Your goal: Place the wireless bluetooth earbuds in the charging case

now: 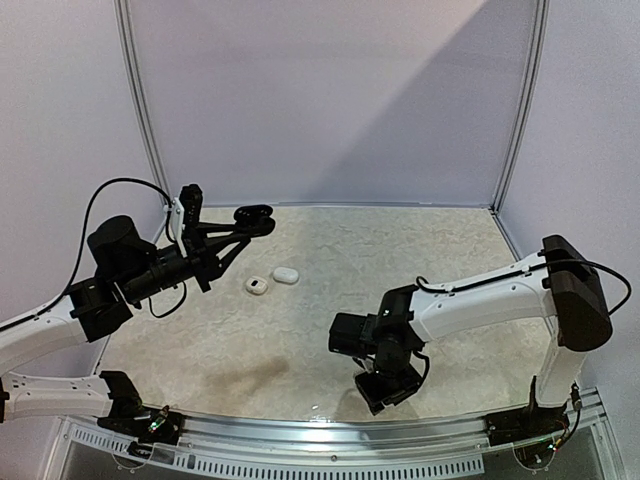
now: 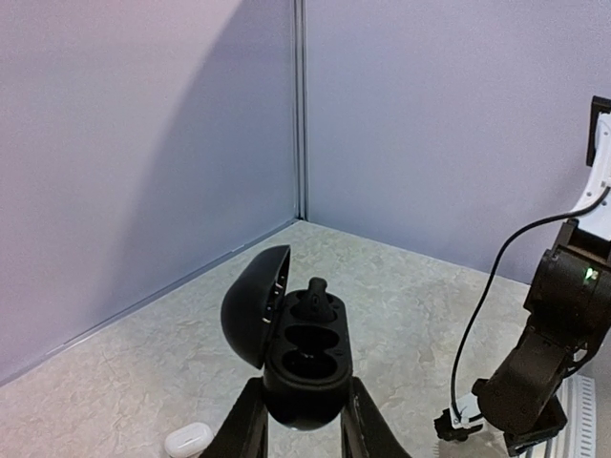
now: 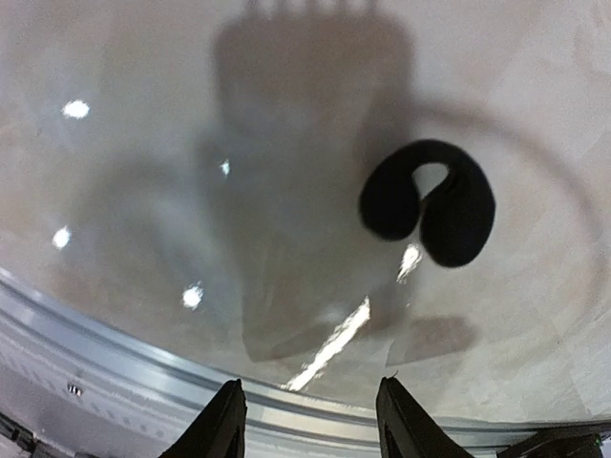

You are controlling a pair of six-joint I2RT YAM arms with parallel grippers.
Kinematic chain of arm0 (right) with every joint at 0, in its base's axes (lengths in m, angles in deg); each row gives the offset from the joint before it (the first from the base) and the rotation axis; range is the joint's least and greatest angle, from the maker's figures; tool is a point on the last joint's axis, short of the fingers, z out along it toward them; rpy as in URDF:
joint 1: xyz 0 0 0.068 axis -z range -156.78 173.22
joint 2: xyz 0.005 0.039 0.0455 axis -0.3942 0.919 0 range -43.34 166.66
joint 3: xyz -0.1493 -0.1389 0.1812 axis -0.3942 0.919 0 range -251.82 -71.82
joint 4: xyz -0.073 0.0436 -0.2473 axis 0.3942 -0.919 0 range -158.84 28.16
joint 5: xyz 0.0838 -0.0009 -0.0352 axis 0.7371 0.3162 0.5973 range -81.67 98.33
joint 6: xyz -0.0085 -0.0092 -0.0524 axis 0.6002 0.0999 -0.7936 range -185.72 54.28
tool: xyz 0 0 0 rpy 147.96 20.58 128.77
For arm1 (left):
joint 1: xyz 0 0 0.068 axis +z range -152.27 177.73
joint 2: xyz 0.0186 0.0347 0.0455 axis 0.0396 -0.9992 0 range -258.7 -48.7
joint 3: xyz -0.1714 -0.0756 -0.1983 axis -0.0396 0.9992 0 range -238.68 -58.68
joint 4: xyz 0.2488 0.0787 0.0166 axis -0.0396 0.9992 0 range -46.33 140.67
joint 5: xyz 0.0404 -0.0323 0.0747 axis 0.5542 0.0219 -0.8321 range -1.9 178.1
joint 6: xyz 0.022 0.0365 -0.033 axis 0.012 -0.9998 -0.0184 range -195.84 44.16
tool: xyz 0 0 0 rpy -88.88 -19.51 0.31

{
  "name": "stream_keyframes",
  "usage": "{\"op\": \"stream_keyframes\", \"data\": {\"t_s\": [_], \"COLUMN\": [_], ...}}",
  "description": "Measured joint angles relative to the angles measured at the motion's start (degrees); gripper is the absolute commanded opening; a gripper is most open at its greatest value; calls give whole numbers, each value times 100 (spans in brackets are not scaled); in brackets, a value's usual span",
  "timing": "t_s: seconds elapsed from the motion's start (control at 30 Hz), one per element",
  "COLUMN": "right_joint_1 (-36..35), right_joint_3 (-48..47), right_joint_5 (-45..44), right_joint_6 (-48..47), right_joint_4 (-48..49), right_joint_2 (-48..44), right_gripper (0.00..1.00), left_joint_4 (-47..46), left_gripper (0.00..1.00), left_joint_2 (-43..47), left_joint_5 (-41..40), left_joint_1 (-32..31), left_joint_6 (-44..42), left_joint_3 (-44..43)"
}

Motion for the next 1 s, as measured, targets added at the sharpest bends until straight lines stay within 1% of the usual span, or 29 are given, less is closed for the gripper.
{"op": "stream_keyframes", "data": {"t_s": [0.13,0.2,0.23,0.33,0.4,0.5,0.77,1.0], "right_joint_1": [188,439,649,1213,1513,1628,1561,1561], "right_joint_3": [-439,-695,-811,-922,-909,-824,-671,-525], "right_joint_5": [247,234,212,79,-46,-151,-107,61], "right_joint_6": [-584,-894,-1047,-1451,-1742,-2267,-3633,-4266], "right_joint_4": [-483,-656,-667,-527,-424,-275,136,293], "right_joint_2": [-66,-214,-348,-680,-745,-608,-127,164], "right_gripper": [41,38,36,27,24,23,23,24], "left_joint_4": [7,7,7,7,11,37,111,153], "left_gripper": [0,0,0,0,0,0,0,0], "left_joint_2": [0,0,-2,-2,0,0,-2,-2], "left_joint_5": [7,9,9,17,17,15,22,24], "left_joint_1": [0,0,0,0,0,0,0,2], "left_joint_6": [-7,-9,-7,-13,-24,-50,-61,-61], "left_joint_3": [0,0,0,0,0,0,-2,-24]}}
